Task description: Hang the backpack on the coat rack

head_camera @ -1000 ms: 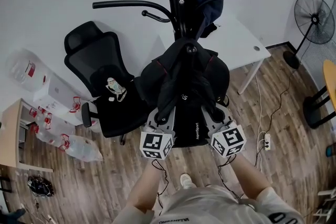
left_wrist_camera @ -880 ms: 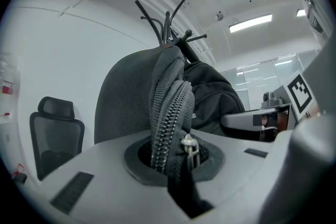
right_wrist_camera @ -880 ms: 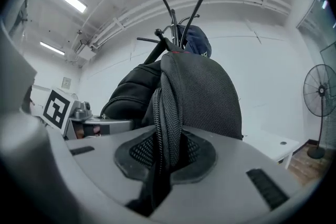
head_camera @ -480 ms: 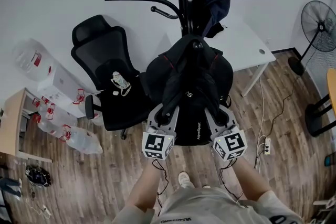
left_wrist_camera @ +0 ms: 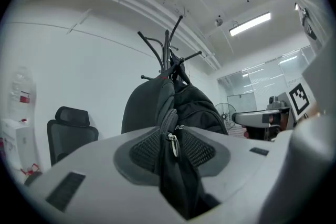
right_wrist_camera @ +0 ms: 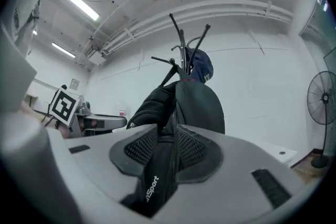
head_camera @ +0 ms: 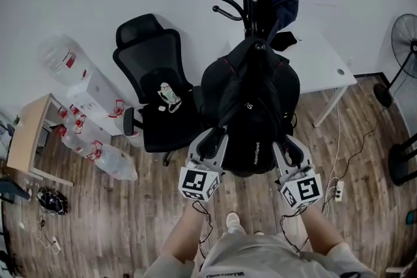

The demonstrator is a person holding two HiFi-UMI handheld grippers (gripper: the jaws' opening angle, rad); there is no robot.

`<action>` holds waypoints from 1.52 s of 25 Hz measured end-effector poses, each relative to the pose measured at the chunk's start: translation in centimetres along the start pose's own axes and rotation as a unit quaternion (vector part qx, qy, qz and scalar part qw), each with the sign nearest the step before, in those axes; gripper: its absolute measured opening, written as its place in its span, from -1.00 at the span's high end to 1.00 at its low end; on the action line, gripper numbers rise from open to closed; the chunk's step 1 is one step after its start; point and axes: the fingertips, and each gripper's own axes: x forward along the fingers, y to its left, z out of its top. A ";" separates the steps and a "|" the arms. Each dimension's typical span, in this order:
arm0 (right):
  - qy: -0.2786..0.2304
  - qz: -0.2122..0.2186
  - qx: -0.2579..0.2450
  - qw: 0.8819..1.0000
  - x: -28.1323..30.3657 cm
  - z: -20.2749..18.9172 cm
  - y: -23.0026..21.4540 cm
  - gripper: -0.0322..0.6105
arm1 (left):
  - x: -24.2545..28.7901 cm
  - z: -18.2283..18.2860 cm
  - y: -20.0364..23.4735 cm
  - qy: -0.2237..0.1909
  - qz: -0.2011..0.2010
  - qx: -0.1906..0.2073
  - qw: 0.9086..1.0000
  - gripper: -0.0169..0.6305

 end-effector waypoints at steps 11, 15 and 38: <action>-0.003 0.013 -0.001 1.000 -11.9 1.2 0.5 0.80 | -8.7 1.9 -8.5 -0.009 0.021 -0.021 1.000 0.92; 0.013 0.027 0.013 0.999 -15.9 -0.1 0.7 0.82 | -12.7 0.3 -11.8 0.014 0.030 -0.025 0.999 0.92; 0.057 -0.047 0.024 0.997 -28.0 -1.8 15.1 0.81 | -35.7 -2.2 -12.4 0.053 0.006 -0.089 0.995 0.92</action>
